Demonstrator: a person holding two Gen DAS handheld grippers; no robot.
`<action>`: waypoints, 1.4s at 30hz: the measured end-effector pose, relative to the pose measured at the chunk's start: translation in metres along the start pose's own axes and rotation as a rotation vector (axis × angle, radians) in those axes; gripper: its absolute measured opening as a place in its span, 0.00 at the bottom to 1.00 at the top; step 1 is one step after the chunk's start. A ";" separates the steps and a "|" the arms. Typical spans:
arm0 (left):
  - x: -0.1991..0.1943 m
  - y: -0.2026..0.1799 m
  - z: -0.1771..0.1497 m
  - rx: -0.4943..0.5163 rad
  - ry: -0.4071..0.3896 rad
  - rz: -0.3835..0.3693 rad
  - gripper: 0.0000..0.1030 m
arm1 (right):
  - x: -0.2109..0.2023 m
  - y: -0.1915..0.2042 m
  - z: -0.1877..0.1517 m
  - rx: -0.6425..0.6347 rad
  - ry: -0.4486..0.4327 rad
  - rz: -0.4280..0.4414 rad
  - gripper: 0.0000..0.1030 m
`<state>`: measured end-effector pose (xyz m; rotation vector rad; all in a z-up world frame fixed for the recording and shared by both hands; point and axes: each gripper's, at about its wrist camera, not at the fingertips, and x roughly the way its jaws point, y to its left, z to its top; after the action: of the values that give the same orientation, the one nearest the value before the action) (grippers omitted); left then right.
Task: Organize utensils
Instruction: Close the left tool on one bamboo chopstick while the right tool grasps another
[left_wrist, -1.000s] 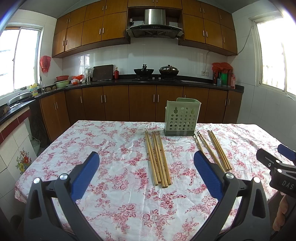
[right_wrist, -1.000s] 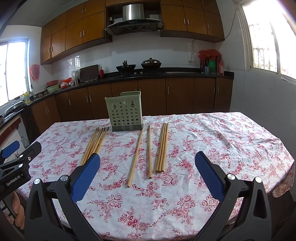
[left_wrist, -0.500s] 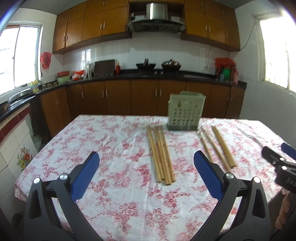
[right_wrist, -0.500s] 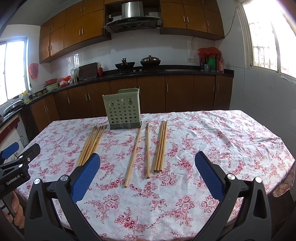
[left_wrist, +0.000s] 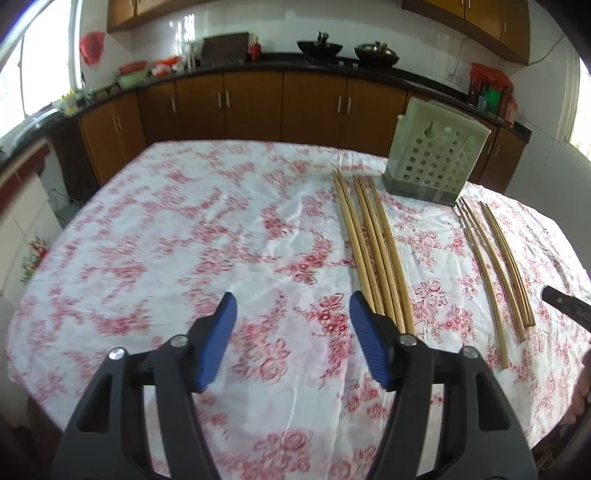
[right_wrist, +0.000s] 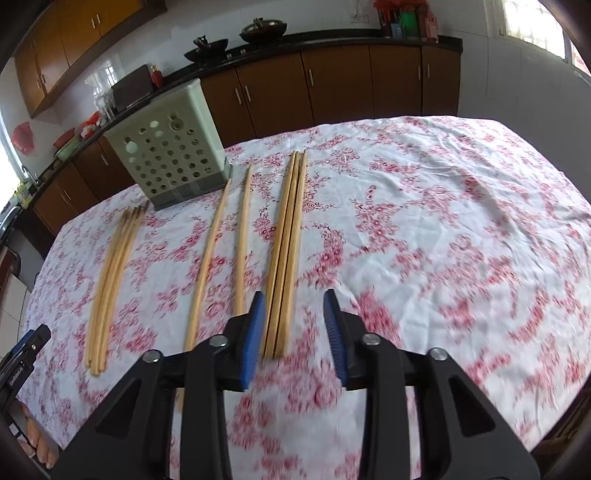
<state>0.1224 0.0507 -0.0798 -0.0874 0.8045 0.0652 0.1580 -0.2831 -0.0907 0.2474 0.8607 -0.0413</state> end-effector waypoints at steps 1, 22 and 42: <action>0.004 0.000 0.001 0.000 0.010 -0.007 0.56 | 0.004 0.000 0.002 0.000 0.012 -0.003 0.24; 0.050 -0.033 0.014 0.076 0.126 -0.152 0.25 | 0.039 -0.012 0.016 0.000 0.056 -0.049 0.08; 0.089 -0.017 0.045 0.122 0.116 -0.014 0.09 | 0.051 -0.022 0.026 -0.035 0.020 -0.086 0.08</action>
<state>0.2179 0.0410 -0.1121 0.0187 0.9217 -0.0025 0.2077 -0.3076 -0.1172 0.1786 0.8912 -0.1041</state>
